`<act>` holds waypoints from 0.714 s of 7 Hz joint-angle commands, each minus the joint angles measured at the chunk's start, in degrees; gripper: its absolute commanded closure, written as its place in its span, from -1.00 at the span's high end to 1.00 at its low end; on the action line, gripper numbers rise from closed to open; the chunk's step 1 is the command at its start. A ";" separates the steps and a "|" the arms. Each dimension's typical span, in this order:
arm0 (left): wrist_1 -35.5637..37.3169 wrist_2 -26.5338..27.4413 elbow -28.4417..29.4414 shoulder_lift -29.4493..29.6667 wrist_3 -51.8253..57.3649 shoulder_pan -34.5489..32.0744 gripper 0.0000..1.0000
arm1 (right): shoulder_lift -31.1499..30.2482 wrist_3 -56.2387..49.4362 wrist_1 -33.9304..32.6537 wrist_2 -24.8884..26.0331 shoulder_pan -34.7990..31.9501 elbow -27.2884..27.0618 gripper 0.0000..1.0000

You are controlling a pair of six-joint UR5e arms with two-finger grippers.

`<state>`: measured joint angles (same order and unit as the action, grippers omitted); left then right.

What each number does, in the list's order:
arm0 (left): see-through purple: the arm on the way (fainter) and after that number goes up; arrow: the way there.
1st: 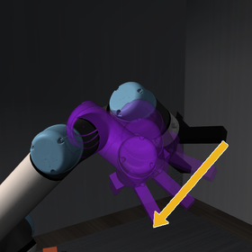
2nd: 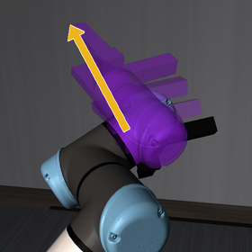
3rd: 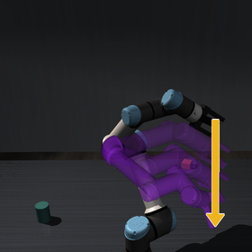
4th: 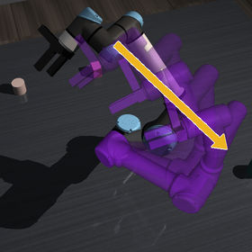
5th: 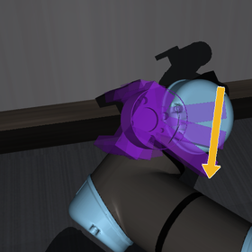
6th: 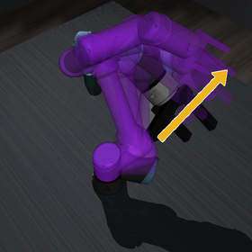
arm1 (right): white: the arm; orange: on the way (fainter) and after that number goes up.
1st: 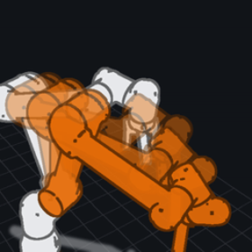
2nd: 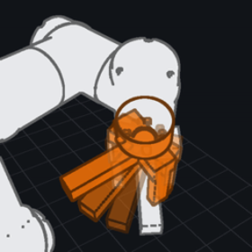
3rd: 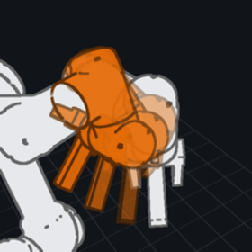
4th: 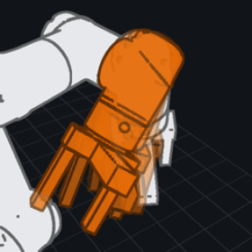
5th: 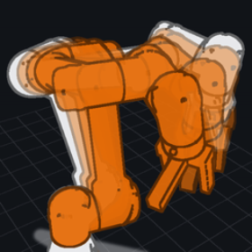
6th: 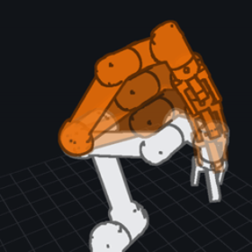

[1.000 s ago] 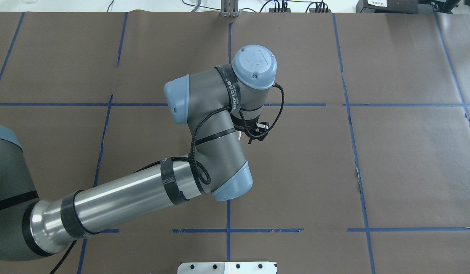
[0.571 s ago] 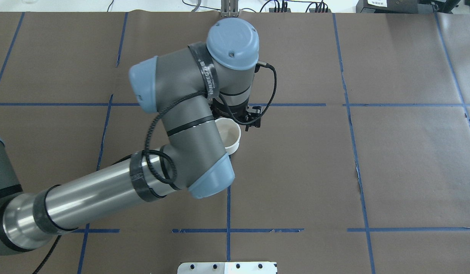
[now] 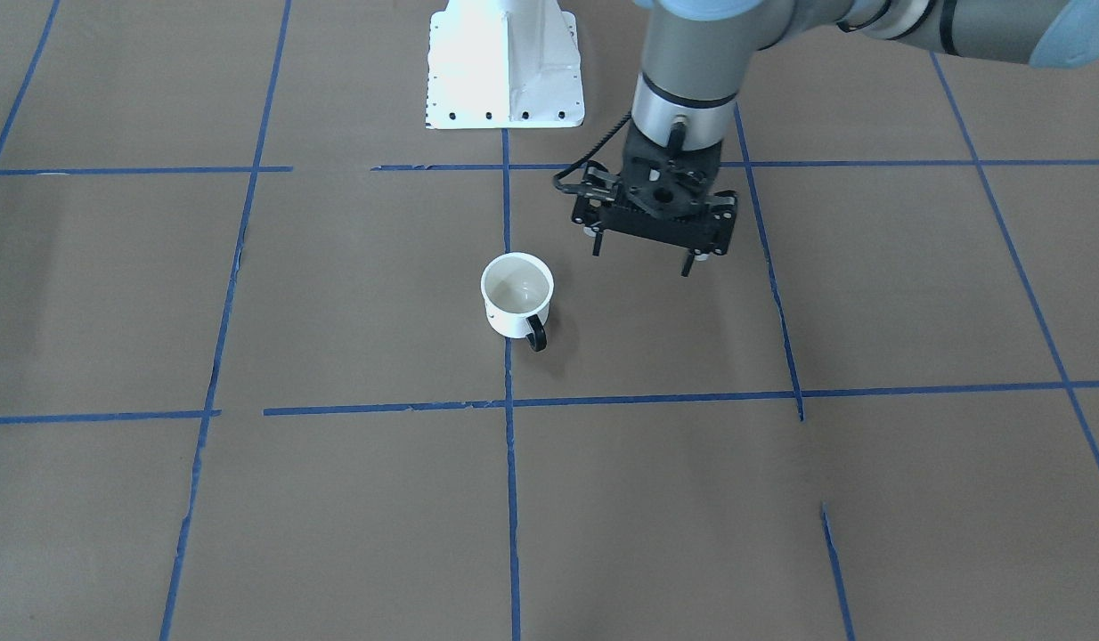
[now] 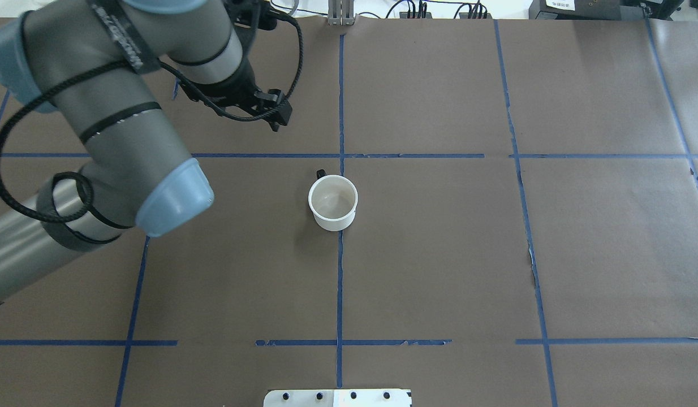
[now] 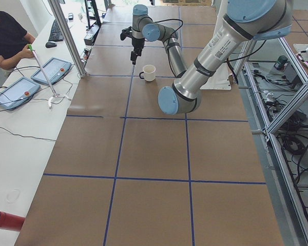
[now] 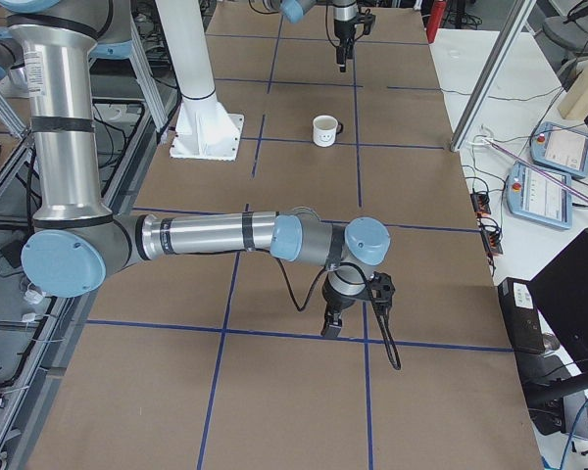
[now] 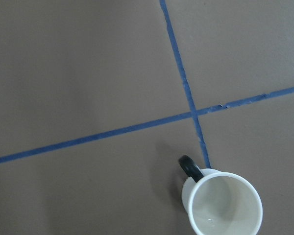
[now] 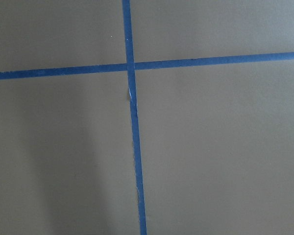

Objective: Flip mug
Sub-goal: 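Open the left gripper and withdraw it away from the upright mug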

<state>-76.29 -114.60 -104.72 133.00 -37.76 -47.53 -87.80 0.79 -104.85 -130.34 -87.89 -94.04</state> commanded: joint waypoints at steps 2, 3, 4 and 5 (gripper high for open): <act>-12.19 -5.17 2.04 -13.61 14.66 -14.62 1.00 | 0.00 0.00 0.00 0.00 0.00 0.00 1.00; -13.87 -8.85 6.50 -15.99 20.13 -19.65 1.00 | 0.00 0.00 0.00 0.00 0.00 0.00 1.00; -16.41 -8.97 9.59 -20.20 23.75 -23.01 1.00 | 0.00 0.00 0.00 0.00 0.00 0.00 1.00; -18.26 -9.24 11.97 -25.46 32.31 -28.18 1.00 | 0.00 0.00 0.00 0.00 0.00 0.00 1.00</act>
<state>-92.05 -123.11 -96.04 113.19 -13.78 -70.01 -87.80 0.79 -104.85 -130.34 -87.89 -94.04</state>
